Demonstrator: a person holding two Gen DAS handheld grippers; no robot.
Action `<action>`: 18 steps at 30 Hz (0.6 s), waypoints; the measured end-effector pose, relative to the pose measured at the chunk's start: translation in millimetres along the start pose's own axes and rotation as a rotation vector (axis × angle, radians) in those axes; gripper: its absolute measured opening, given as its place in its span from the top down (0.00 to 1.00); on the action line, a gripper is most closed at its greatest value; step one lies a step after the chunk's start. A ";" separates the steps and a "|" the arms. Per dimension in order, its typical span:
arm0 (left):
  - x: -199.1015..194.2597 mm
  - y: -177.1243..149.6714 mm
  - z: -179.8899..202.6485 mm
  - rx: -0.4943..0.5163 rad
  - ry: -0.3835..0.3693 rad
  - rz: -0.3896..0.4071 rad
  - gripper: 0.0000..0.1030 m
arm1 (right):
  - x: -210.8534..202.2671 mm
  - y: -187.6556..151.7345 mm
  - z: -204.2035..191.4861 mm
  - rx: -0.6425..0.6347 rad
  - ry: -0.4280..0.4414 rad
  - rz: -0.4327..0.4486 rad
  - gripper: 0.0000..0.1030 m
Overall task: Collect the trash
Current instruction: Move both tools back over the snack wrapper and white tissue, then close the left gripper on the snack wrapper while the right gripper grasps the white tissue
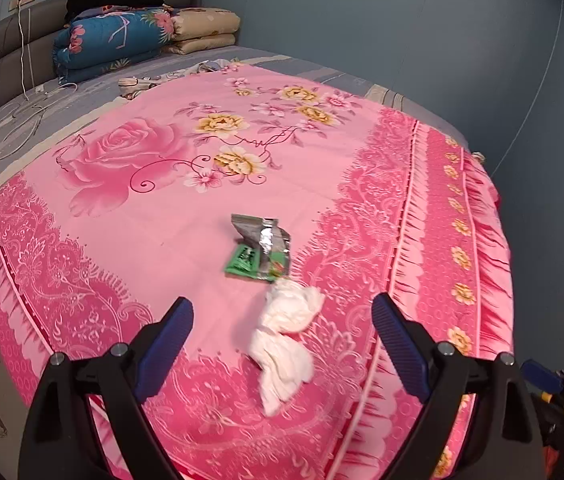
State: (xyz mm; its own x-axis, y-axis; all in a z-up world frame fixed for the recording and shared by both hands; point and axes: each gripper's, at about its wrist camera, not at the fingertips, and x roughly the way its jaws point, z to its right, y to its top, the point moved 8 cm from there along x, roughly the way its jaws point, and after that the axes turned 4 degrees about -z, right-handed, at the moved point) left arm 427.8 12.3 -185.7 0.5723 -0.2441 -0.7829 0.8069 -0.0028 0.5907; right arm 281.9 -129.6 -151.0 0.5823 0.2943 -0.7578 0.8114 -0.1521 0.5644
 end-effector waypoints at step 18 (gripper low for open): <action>91.8 35.4 -35.4 0.024 0.045 -0.084 0.15 | 114.3 1.8 -52.5 -0.079 0.019 -0.112 0.33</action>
State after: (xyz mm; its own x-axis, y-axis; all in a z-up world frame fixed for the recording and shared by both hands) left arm 514.1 24.1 -243.6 0.5091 -0.1984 -0.8375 0.8489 -0.0451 0.5267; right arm 347.2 -46.7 -219.5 0.4866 0.3236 -0.8115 0.8642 -0.0422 0.5013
